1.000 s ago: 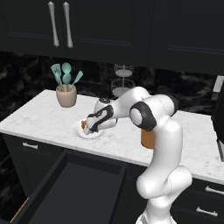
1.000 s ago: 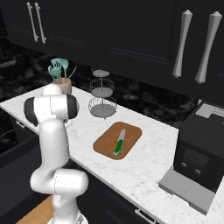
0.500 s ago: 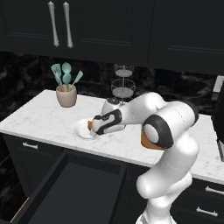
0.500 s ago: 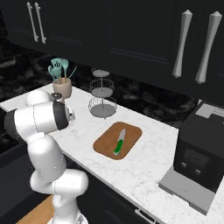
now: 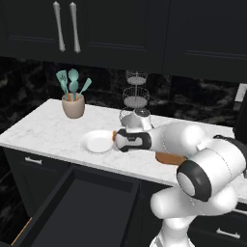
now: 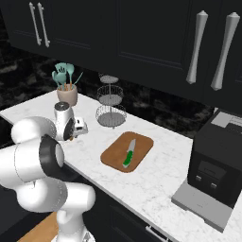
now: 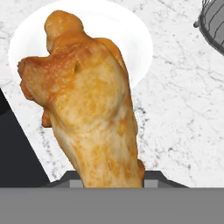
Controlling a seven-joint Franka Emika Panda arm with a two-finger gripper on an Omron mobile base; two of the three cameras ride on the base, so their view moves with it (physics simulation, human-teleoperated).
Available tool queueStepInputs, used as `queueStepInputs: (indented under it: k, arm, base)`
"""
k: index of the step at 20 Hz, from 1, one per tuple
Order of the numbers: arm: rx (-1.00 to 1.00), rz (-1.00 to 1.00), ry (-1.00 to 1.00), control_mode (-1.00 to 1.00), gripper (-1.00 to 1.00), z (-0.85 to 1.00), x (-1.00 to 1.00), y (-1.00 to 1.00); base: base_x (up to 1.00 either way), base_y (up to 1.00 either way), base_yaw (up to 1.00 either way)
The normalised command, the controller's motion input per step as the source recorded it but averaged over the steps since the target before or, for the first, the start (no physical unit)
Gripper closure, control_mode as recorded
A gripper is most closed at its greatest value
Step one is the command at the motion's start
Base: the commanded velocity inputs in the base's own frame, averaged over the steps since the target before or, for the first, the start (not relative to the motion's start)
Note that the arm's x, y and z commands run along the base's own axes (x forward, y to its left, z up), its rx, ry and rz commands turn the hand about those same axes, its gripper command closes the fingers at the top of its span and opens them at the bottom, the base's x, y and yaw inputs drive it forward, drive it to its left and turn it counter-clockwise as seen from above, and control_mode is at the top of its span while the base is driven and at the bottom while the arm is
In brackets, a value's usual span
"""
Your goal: Pick up the knife from the drawer and place it on the cutting board. Then place the meat from the plate to the cutting board.
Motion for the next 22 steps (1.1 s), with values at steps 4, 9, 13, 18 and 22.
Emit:
queueStepInputs:
  k: [4, 9, 13, 18, 22]
  arm:
    - [0.00, -0.19, 0.01, -1.00, 1.00, 0.41, -0.36, -0.72]
    - [0.00, -0.17, 0.04, -1.00, 1.00, 0.28, -0.27, -0.78]
    - [0.00, -0.13, 0.08, -1.00, 1.00, 0.13, -0.14, -0.79]
    - [0.00, -0.08, 0.04, -1.00, 1.00, 0.00, -0.04, -0.77]
    - [0.00, -0.05, 0.09, -1.00, 1.00, -0.01, 0.00, -0.60]
  base:
    - [0.00, 0.00, 0.00]
    - [0.00, 0.00, 0.00]
    - [0.00, 0.00, 0.00]
    - [0.00, 0.00, 0.00]
    - [0.00, 0.00, 0.00]
